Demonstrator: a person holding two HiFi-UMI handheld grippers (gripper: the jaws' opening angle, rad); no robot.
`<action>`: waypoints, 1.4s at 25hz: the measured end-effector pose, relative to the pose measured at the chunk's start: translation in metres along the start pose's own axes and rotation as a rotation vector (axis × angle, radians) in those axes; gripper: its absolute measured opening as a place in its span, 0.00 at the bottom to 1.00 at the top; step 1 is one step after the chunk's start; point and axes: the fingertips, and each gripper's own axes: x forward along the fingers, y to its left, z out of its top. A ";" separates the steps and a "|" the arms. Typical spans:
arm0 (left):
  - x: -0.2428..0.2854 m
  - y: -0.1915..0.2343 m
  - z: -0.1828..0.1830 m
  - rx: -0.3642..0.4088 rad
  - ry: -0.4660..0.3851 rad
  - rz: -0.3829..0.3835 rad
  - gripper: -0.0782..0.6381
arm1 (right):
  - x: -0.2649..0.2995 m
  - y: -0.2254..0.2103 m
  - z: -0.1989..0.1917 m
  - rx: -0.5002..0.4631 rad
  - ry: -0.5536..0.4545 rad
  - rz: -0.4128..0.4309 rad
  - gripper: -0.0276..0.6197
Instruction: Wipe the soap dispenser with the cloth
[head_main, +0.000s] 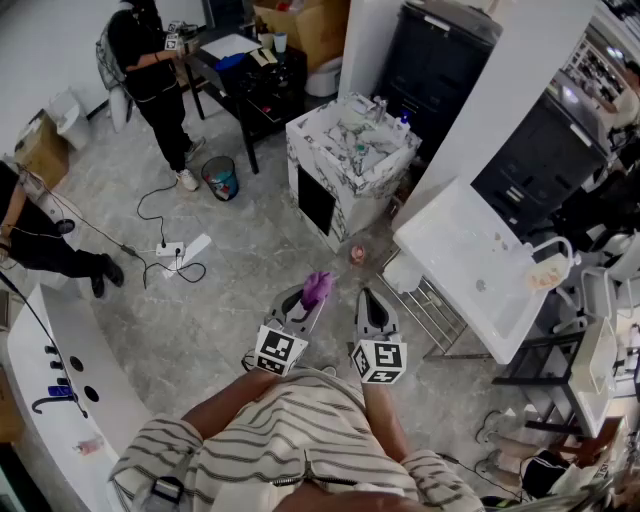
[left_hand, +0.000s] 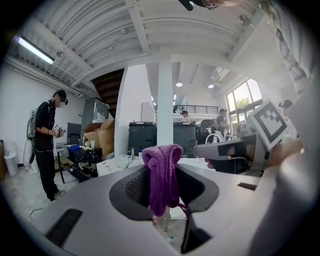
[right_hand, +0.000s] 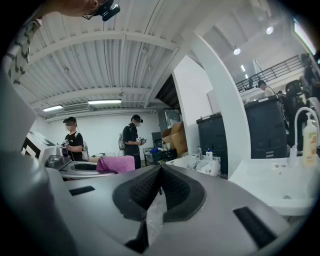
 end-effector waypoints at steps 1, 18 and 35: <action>0.001 -0.002 0.000 -0.001 0.000 -0.001 0.27 | -0.001 -0.001 0.000 0.000 0.000 0.001 0.05; 0.025 -0.051 -0.004 -0.002 0.019 0.019 0.27 | -0.030 -0.034 0.005 0.031 -0.051 0.069 0.05; 0.087 -0.029 -0.019 -0.004 0.044 0.019 0.27 | 0.027 -0.079 -0.005 0.035 -0.018 0.072 0.05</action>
